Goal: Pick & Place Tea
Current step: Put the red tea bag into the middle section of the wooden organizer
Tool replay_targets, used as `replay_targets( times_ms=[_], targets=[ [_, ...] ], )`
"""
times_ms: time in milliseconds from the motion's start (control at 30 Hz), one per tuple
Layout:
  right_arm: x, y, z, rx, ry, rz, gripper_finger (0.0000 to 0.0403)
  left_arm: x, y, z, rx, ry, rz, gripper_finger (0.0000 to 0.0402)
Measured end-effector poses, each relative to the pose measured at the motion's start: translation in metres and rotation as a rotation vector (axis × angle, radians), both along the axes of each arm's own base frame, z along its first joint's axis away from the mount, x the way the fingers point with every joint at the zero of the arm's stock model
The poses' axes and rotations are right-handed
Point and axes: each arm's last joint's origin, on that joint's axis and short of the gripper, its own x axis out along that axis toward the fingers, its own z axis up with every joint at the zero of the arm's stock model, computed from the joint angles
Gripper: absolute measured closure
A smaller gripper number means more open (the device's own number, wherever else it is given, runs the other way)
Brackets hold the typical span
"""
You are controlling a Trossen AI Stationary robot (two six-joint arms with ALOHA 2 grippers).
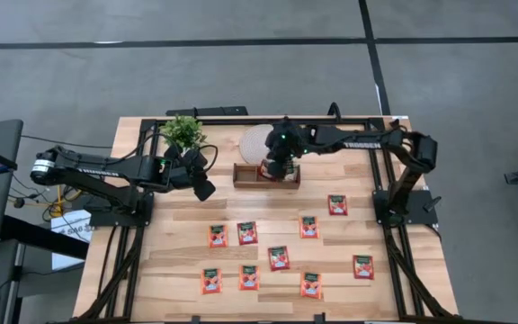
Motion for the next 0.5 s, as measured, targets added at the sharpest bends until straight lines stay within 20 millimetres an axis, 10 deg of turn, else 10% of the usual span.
replay_targets(
  times_ms=[500],
  targets=[
    [0.008, -0.002, -0.02, 0.063, 0.031, 0.13, 0.0402, 0.001, 0.0, 0.001, -0.005, -0.015, -0.003, 0.0264]
  ],
)
